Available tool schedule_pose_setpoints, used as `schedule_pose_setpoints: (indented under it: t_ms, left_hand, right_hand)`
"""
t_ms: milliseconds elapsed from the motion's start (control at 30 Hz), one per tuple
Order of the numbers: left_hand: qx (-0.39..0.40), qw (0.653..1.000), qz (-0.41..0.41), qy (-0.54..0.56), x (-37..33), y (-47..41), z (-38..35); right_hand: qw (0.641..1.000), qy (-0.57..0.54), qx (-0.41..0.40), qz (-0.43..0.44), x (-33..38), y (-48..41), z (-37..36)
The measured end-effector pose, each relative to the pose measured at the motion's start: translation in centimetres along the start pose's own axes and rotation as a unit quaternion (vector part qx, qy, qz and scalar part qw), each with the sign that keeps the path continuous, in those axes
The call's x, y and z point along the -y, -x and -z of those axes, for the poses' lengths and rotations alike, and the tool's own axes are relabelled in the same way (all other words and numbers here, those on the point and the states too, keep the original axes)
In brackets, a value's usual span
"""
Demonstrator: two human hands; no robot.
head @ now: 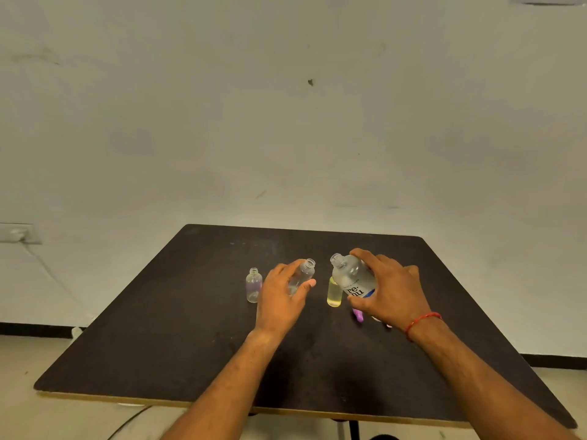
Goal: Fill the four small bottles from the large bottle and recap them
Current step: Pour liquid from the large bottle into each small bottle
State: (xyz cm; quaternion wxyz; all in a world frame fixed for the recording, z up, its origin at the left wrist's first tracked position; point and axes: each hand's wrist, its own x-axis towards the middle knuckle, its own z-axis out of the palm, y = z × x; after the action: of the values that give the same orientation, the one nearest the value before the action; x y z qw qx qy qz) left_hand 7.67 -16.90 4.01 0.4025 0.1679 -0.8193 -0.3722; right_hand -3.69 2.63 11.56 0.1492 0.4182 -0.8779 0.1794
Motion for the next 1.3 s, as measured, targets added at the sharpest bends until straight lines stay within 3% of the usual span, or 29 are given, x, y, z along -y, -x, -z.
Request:
schedule_pose_setpoints:
  t_ms: [367, 1300]
  left_hand:
    - [0.04, 0.998, -0.02, -0.033, -0.3, 0.2, -0.4]
    - [0.051, 0.999, -0.004, 0.0, -1.5, 0.9, -1.1]
  right_hand:
    - [0.991, 0.121, 0.018, 0.049, 0.0, -1.2, 1.3]
    - [0.962, 0.24, 0.061, 0.113, 0.9, -2.3, 5.1]
